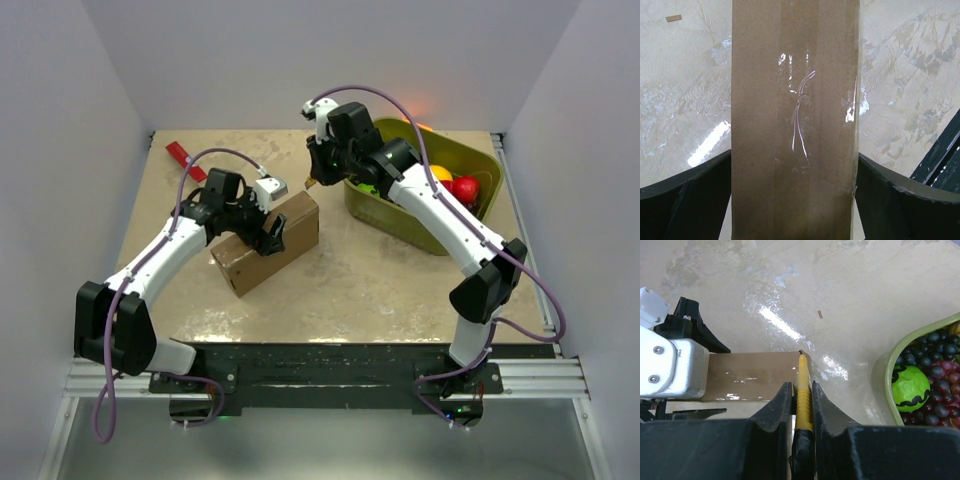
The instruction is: Unpack the express box
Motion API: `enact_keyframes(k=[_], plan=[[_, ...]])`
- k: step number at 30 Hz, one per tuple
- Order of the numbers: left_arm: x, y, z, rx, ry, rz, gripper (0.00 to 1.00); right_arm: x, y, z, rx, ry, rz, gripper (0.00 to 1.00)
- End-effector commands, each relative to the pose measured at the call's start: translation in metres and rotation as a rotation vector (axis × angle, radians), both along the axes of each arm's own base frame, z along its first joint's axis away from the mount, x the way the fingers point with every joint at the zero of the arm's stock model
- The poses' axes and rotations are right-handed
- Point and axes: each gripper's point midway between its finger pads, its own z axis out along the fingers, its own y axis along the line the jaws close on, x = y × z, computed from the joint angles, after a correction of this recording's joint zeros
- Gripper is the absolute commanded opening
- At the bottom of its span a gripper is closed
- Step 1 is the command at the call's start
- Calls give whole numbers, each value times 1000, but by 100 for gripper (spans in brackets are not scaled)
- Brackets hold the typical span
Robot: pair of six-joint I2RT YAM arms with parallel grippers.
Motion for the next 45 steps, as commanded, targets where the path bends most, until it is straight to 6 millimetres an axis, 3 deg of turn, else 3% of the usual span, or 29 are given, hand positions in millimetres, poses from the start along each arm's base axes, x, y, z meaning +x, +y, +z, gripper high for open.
enact_keyframes(k=[1,16,31,41,45], plan=[[-2,-4,3,-28,-7,-3,95,7,9,19,35,-59,11,0],[-2,-3,3,-26,-6,2,95,6,12,7,5,-40,38,0],[6,-1,-1,-12,0,41,92,-21,-2,-1,-45,9,60,0],[5,0,-1,-14,1,45,90,-21,4,-20,-63,50,82,0],[6,0,-1,-16,6,54,86,-22,2,-12,-63,44,82,0]])
